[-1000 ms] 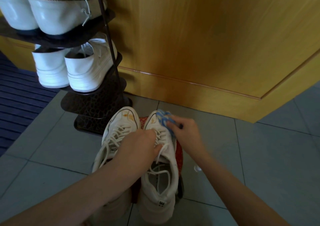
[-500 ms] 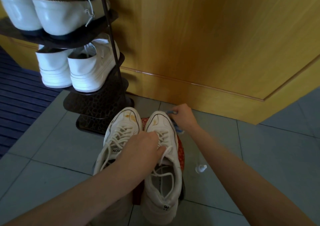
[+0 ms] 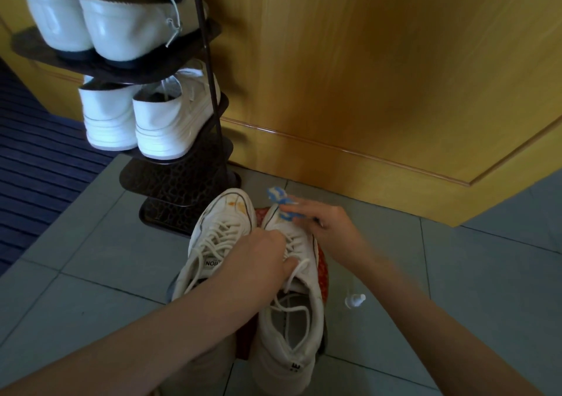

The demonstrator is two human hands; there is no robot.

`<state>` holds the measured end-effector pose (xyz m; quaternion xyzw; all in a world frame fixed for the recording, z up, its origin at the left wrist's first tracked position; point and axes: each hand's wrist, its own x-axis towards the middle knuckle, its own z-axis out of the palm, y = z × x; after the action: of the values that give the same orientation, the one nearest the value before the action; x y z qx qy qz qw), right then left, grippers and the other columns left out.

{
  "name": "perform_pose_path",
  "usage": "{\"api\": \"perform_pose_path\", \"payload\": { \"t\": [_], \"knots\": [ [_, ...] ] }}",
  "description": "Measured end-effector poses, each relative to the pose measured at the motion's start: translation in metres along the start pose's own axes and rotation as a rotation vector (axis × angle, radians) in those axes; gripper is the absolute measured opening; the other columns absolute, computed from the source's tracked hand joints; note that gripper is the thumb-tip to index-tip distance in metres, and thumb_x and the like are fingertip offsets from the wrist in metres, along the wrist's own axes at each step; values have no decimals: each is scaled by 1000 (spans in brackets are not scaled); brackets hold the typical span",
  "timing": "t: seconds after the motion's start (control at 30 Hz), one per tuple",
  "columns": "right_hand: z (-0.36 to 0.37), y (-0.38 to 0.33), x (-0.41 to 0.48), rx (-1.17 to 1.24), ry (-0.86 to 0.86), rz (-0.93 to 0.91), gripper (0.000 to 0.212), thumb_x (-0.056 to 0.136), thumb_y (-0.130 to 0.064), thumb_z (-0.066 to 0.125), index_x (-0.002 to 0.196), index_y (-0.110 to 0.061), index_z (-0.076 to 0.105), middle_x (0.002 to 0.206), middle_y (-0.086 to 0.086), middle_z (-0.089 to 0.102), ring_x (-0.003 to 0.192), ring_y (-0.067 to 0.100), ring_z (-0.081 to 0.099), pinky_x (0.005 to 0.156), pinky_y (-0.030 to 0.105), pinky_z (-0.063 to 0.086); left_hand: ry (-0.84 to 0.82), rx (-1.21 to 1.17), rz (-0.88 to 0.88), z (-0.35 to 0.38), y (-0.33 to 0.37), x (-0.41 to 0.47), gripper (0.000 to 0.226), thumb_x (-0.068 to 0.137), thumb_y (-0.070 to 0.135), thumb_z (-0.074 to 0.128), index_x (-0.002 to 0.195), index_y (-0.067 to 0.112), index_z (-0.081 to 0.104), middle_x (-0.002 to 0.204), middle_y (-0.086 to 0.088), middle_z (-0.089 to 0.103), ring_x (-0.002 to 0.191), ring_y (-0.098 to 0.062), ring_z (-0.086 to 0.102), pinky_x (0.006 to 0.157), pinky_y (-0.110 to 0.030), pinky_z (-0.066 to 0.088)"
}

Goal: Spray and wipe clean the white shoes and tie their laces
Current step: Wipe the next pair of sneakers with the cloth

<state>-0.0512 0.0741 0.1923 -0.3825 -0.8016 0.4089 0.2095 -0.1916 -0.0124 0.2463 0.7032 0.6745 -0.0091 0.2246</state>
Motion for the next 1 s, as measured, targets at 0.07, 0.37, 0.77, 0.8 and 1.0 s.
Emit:
{"api": "perform_pose_path", "payload": {
  "t": [0.07,0.37,0.77,0.8,1.0],
  "knots": [
    [1,3,-17,11,-29,-58,33,90,0,55,117,-17,66,131,-6,57,129,0,43,108,16,33,3,-6,-11,2,0,1,29,94,43,45,88,14,46,98,-10,57,90,-23,54,68,-27,32],
    [-3,-9,34,-324,-238,-273,35,86,10,51,111,-7,70,128,11,60,132,19,43,104,27,40,21,-2,-23,-3,2,-3,31,97,41,40,84,13,46,82,-4,47,77,-17,44,67,-28,33],
    [-3,-9,17,-187,-72,-90,33,90,2,54,110,-19,70,121,-9,60,117,-1,51,96,10,40,46,-33,-19,2,1,-3,34,95,44,43,91,12,53,89,-5,56,85,-21,53,68,-29,36],
    [-5,-1,17,-201,-21,-61,33,90,2,55,111,-18,70,115,-9,63,109,-2,56,90,7,42,57,-49,-23,2,0,-4,36,94,45,43,95,11,56,93,-6,59,86,-21,55,70,-29,38],
    [-24,10,4,52,213,212,23,90,-7,59,106,-20,70,70,-27,66,52,-2,53,50,12,40,72,-129,-83,3,-1,-9,49,91,49,48,124,12,54,117,-8,59,108,-22,54,93,-36,45]
  ]
}}
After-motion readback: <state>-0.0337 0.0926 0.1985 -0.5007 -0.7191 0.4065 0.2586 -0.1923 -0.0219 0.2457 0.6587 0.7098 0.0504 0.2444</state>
